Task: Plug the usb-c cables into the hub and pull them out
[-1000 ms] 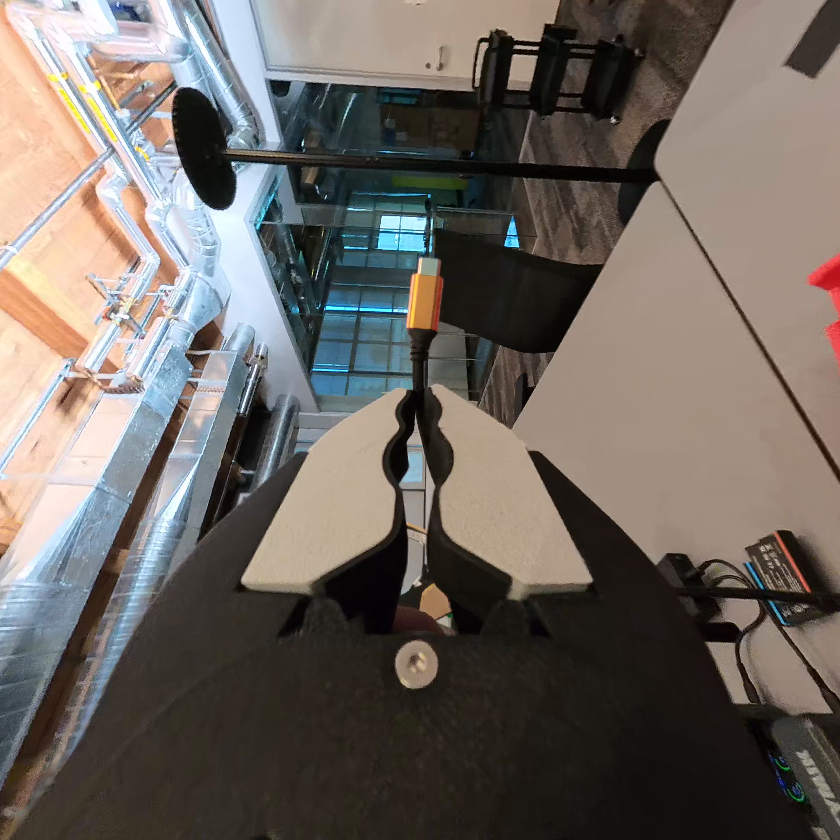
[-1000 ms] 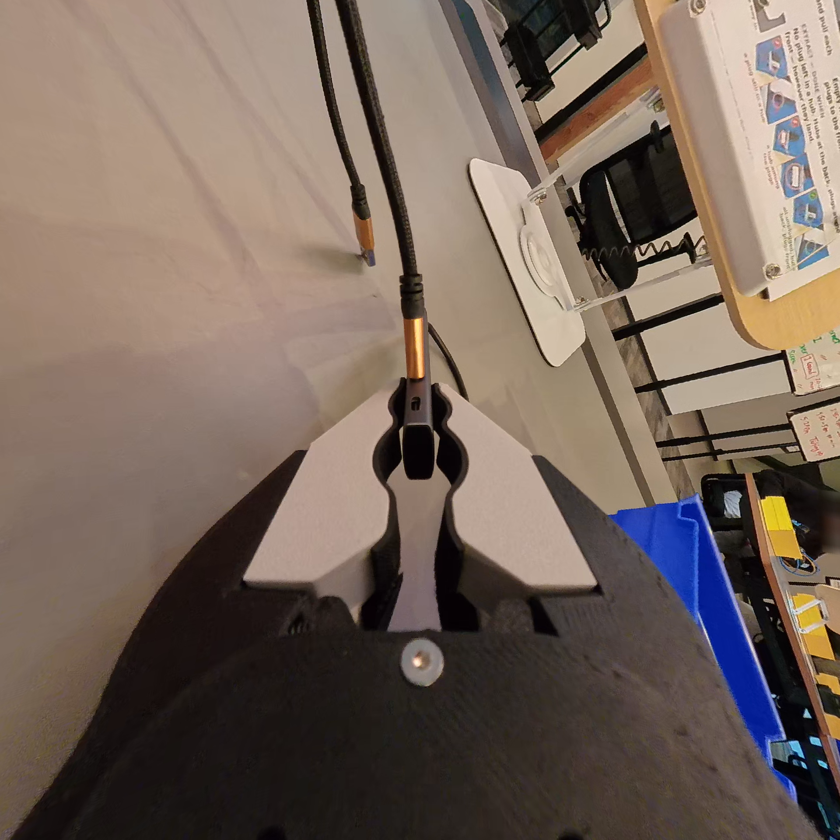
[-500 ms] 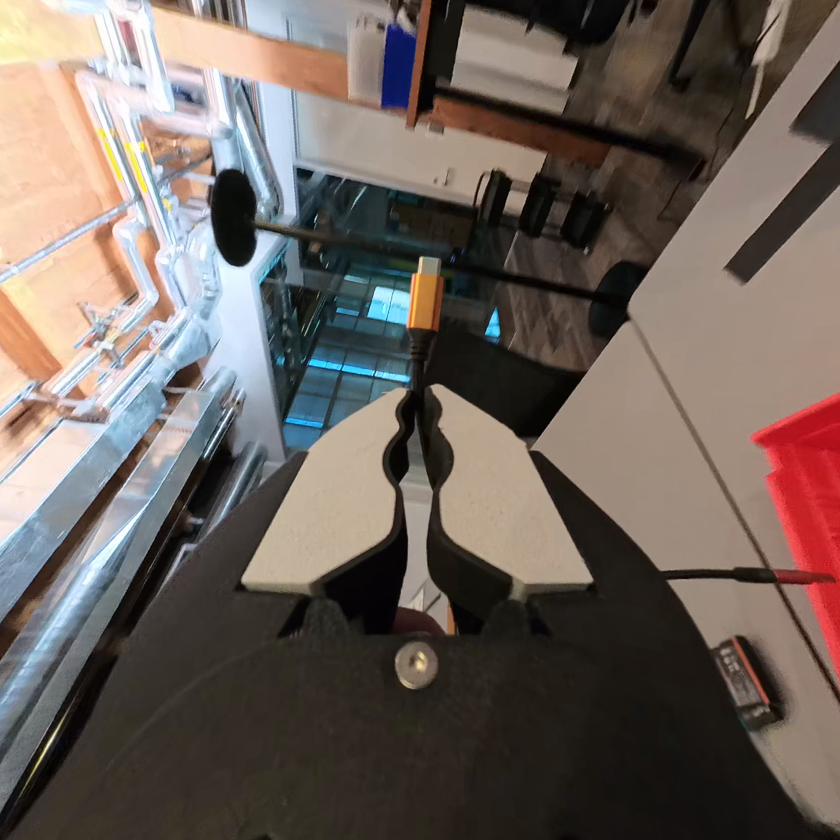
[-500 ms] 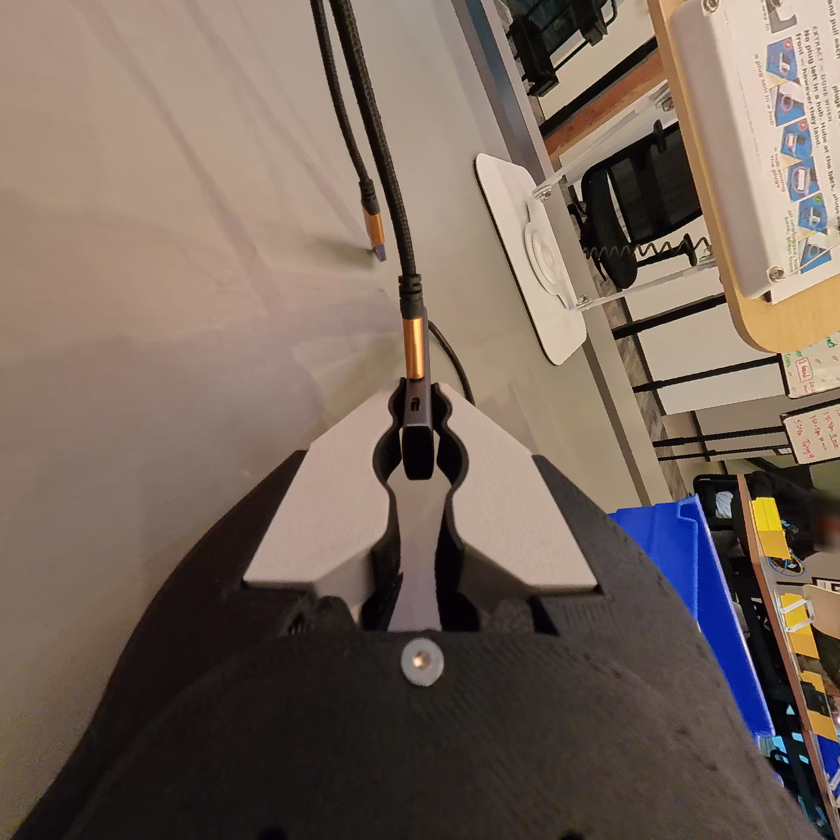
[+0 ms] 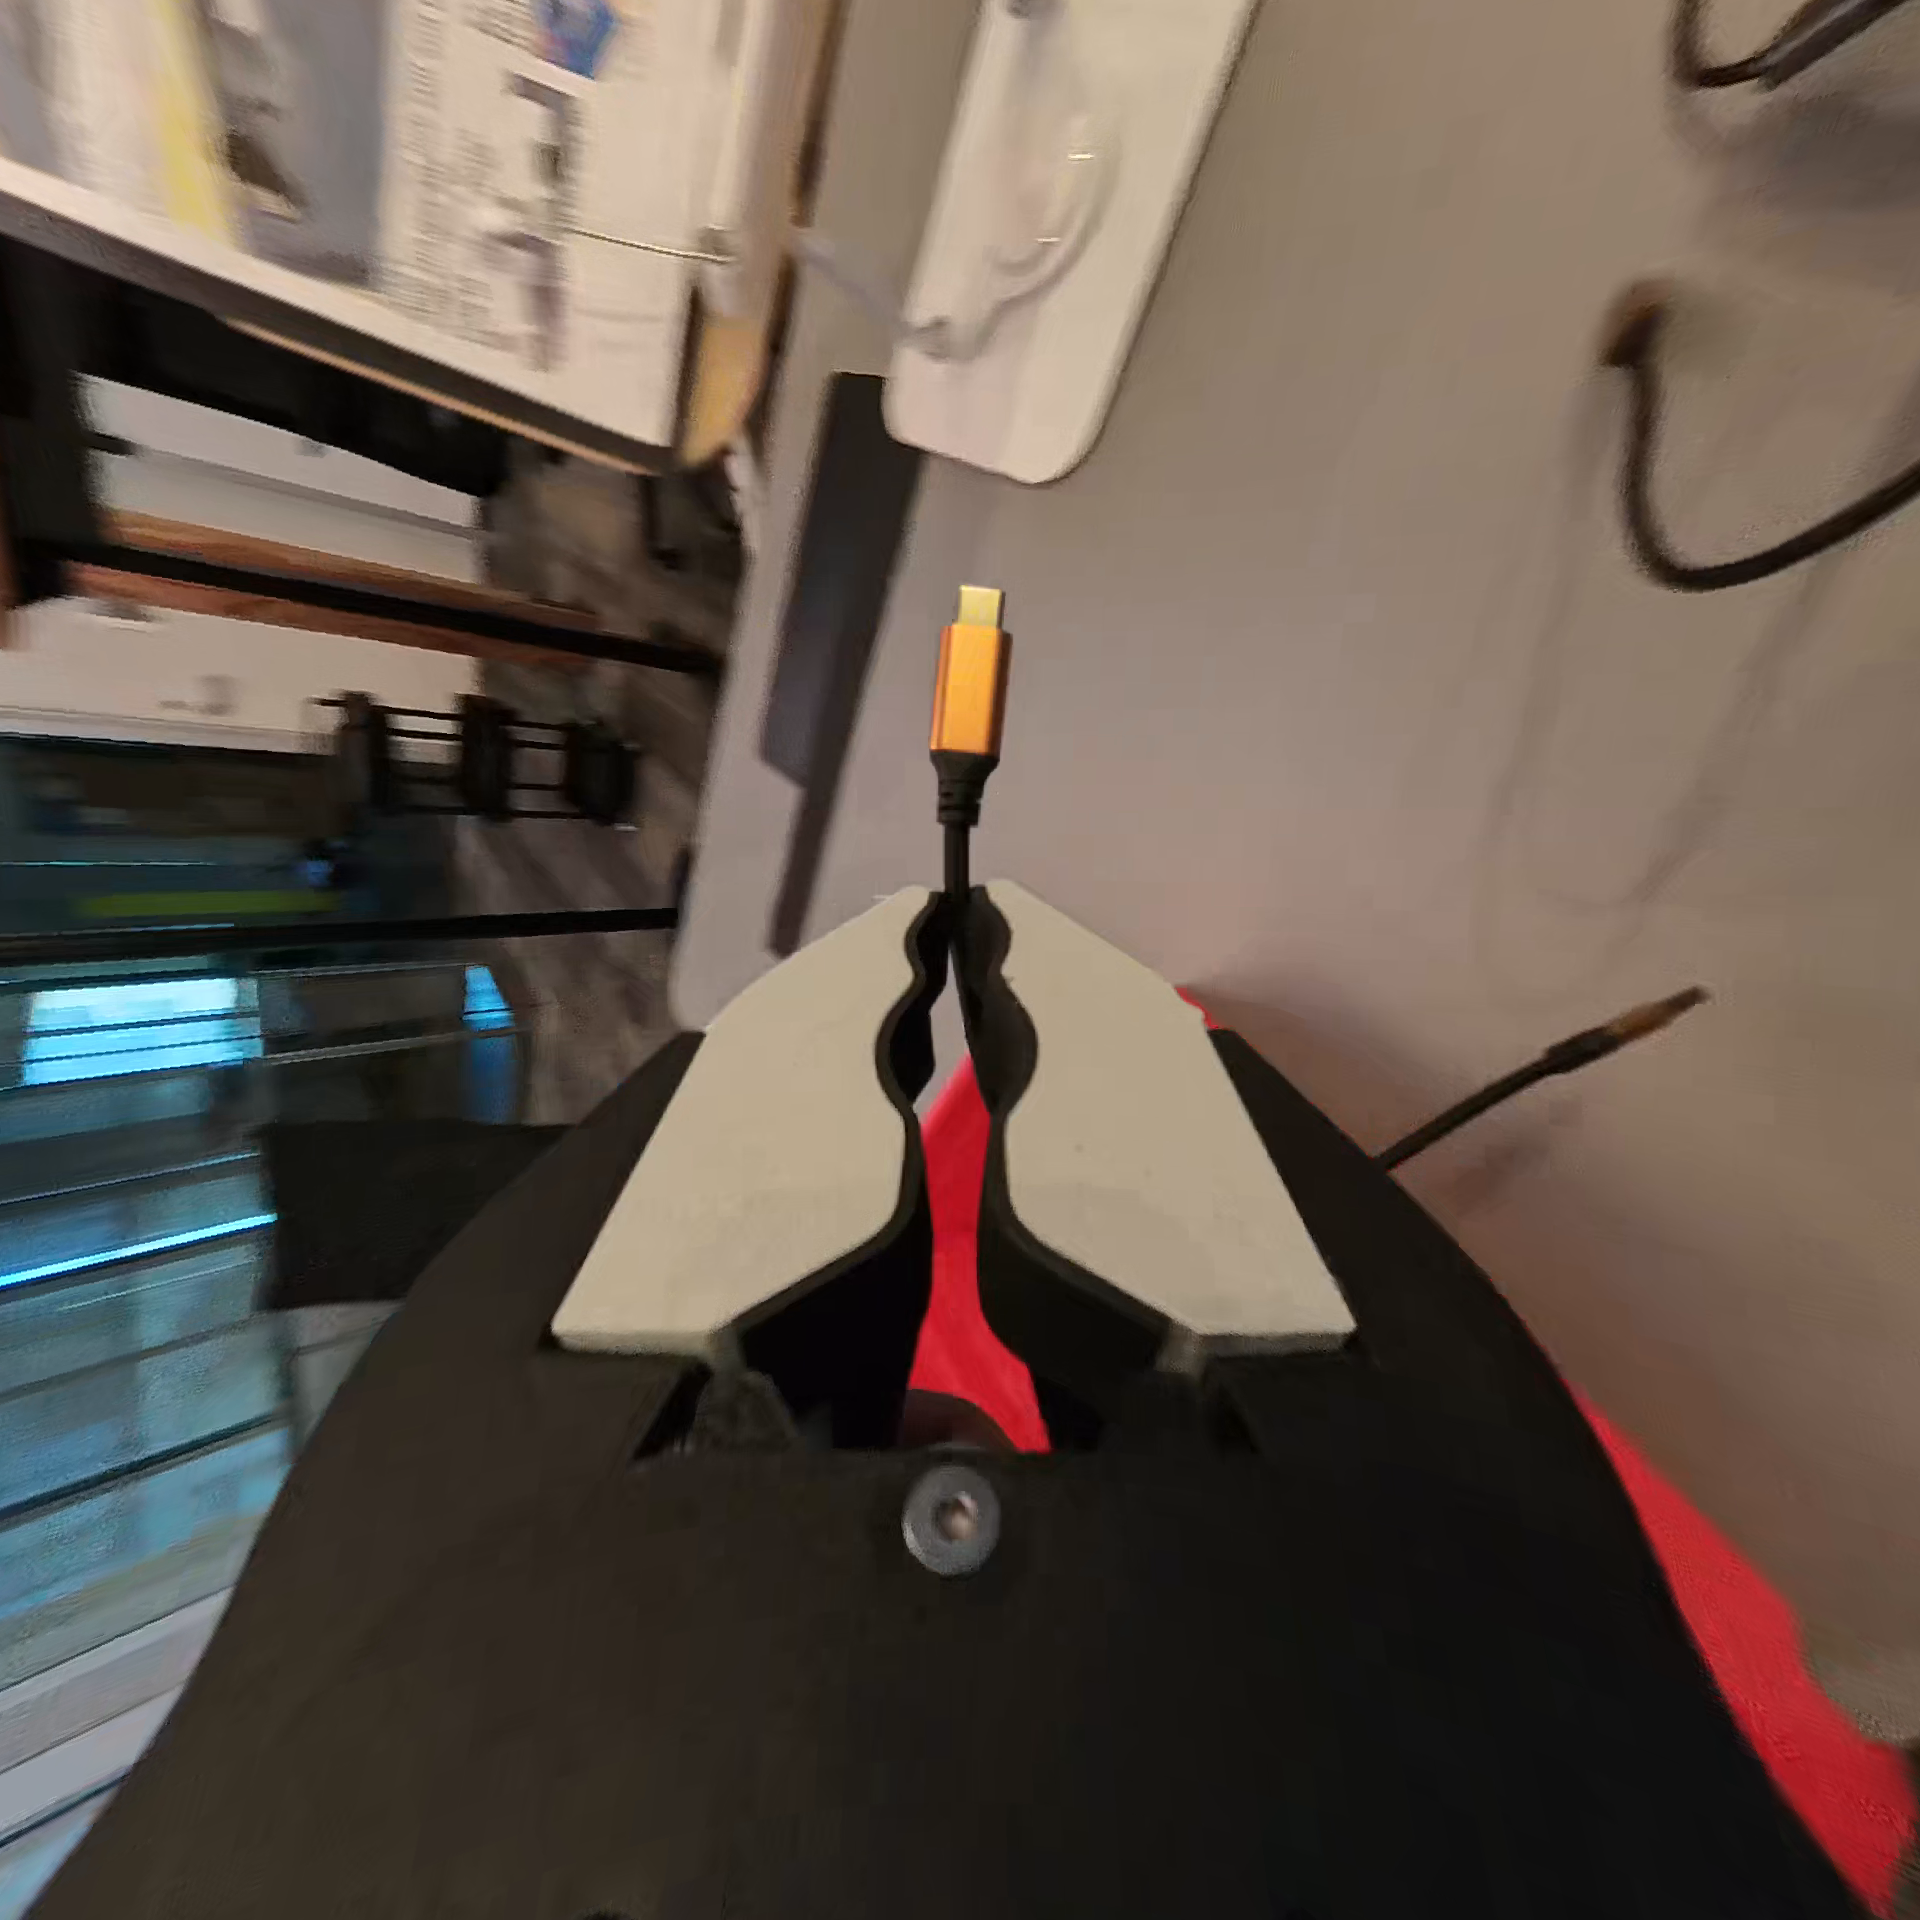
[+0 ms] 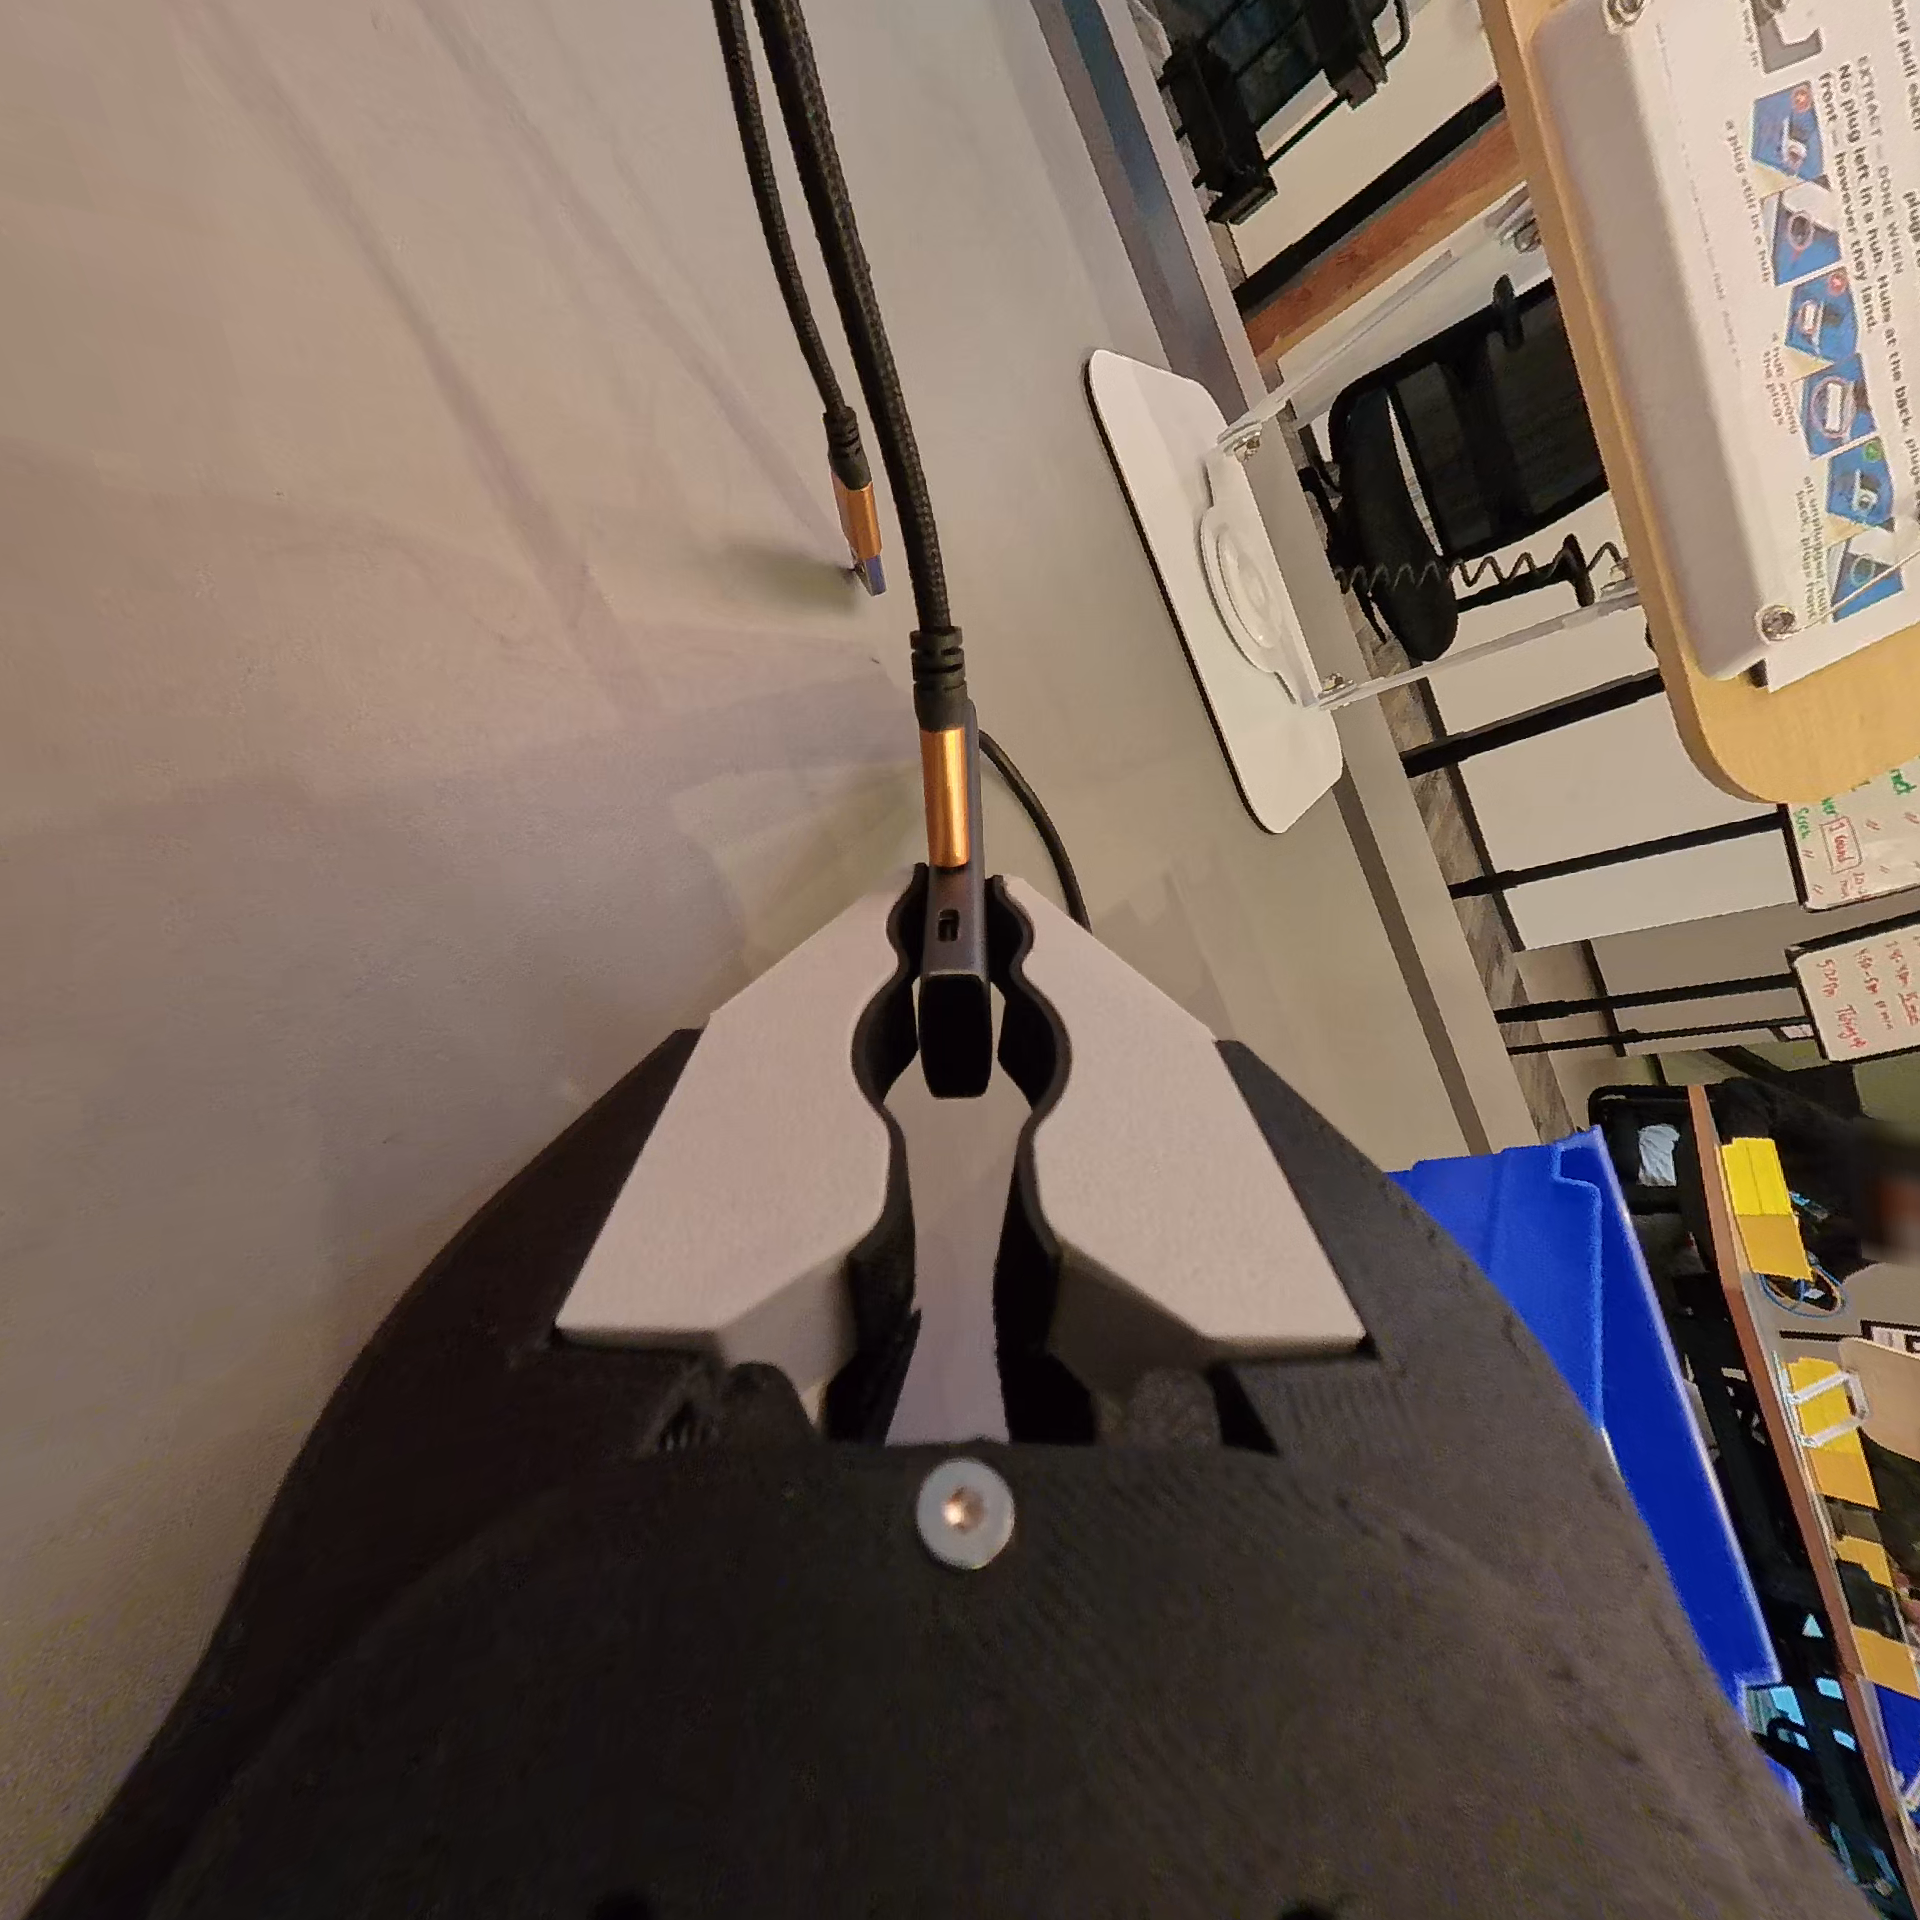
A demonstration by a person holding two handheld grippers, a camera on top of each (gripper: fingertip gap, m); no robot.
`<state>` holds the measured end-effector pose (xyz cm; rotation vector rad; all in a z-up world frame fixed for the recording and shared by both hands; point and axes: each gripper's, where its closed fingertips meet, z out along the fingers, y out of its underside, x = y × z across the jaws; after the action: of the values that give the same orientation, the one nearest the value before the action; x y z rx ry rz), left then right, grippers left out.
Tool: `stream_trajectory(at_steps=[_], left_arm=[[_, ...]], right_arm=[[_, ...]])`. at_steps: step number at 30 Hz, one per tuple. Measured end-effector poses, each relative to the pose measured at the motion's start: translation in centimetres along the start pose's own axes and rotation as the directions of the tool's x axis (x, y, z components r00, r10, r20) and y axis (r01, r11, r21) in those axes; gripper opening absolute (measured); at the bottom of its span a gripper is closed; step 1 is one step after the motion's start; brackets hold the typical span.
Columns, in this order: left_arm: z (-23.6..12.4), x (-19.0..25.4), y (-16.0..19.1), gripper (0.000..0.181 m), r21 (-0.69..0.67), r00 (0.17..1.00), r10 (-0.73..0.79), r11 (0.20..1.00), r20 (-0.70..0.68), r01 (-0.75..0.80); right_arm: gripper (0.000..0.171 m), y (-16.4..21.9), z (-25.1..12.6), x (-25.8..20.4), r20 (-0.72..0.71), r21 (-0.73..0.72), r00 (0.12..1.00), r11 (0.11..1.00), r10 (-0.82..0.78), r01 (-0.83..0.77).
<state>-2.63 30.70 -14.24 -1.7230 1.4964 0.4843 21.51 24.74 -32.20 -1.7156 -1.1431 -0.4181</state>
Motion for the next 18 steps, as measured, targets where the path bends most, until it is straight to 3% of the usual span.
stream_trajectory(at_steps=[10,18], left_arm=[[9.3,11.2,1.2,0.003,-0.098,0.928,-0.205,0.978,-0.310,0.183],[13.6,15.8,2.8,0.003,-0.154,0.865,-0.347,0.938,-0.361,0.312]], right_arm=[[0.006,0.1,0.2,-0.1,0.004,0.001,1.000,1.000,0.001,-0.001],[0.007,0.3,0.4,-0.3,0.005,0.006,1.000,1.000,0.010,-0.010]])
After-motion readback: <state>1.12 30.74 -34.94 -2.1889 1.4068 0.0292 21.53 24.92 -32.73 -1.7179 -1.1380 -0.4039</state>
